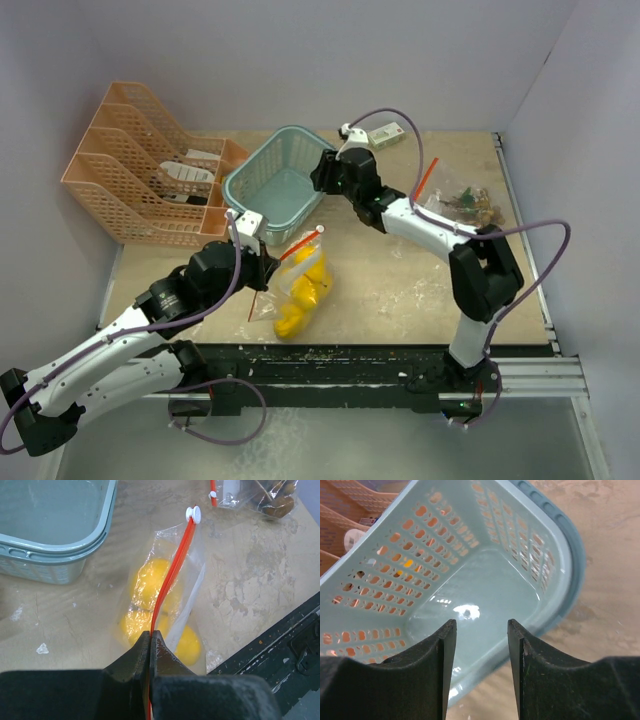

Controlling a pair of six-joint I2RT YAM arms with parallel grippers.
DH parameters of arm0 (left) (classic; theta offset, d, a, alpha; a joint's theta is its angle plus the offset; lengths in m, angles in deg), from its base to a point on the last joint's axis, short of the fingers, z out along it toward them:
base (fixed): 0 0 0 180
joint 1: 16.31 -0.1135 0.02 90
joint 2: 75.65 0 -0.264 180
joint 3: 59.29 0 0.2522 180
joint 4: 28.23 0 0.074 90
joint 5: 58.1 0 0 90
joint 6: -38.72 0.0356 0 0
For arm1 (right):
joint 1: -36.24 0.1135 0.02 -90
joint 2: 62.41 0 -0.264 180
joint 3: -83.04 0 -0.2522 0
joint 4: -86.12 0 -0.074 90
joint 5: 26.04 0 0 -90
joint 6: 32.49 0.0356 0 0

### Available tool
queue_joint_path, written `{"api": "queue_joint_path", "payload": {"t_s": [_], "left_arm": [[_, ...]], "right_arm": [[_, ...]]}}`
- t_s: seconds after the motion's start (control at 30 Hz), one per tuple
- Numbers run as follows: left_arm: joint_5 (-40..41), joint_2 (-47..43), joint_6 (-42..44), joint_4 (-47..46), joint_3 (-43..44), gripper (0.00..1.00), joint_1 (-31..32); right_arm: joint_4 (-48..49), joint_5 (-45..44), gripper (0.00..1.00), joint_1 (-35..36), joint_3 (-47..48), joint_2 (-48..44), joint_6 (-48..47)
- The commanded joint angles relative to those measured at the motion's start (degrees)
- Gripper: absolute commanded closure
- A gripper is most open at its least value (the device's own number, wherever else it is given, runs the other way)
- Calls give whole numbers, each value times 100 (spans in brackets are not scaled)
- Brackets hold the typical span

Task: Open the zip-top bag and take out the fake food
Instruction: Adjust the bin at the center of the board.

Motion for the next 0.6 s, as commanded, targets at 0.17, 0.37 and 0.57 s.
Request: {"api": "queue_joint_path", "payload": {"t_s": [0.17, 0.37, 0.57], "left_arm": [[76, 55, -60, -200, -38, 100, 25], [54, 60, -77, -237, -46, 100, 21], [87, -31, -96, -130, -45, 100, 25]], "right_arm": [[472, -681, 44, -35, -809, -1377, 47], [332, -410, 33, -43, -506, -979, 58], [11, -197, 26, -46, 22, -422, 197]]}}
